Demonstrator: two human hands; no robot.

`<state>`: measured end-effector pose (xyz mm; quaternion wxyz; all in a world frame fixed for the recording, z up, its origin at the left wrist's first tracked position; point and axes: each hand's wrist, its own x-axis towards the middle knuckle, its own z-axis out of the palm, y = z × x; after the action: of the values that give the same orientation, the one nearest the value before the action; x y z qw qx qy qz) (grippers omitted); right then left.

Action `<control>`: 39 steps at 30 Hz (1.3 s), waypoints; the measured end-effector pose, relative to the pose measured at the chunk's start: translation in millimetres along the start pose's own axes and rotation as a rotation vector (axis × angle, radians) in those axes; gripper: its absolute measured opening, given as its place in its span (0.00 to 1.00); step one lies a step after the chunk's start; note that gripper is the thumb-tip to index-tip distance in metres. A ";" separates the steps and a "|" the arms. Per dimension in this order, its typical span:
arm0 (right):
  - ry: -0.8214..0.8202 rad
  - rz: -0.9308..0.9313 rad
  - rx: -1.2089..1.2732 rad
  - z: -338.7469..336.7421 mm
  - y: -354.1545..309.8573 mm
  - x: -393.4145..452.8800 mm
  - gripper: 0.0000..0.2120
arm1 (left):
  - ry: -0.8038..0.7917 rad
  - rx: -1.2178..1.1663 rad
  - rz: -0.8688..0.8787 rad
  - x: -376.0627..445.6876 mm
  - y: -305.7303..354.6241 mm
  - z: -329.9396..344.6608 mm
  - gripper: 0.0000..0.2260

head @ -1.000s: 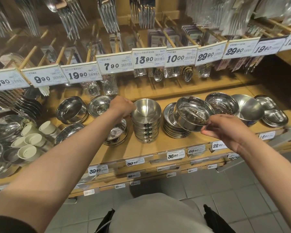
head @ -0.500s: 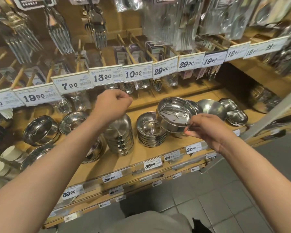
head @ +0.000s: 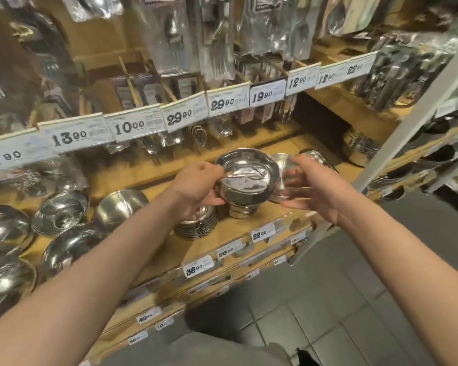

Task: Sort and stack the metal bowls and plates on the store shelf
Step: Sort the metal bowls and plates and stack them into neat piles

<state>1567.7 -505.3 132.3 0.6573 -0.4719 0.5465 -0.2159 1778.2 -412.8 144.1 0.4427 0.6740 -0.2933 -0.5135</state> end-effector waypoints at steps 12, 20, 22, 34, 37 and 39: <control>-0.101 -0.106 -0.091 7.2 -32.6 65.8 0.07 | 0.101 0.101 0.067 49.8 15.4 7.4 0.09; -0.200 -0.136 -0.195 7.0 -32.3 118.9 0.05 | 0.376 0.191 0.029 82.6 -4.2 24.5 0.13; -0.226 -0.136 -0.240 3.0 -29.7 131.9 0.05 | 0.421 0.172 0.009 87.6 -9.8 31.6 0.16; -0.269 -0.174 -0.375 -4.2 -12.8 165.6 0.08 | 0.535 0.210 -0.096 99.4 -28.0 51.1 0.10; -0.263 -0.176 -0.367 -5.6 -11.5 170.8 0.09 | 0.562 0.187 -0.093 103.7 -30.8 53.4 0.08; -0.259 -0.183 -0.376 -6.3 -10.7 172.5 0.09 | 0.578 0.178 -0.090 106.3 -32.8 55.4 0.07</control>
<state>1617.8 -650.6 53.0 0.6002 -0.6571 0.4435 -0.1066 1755.5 -505.3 64.2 0.4237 0.8406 -0.1689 -0.2921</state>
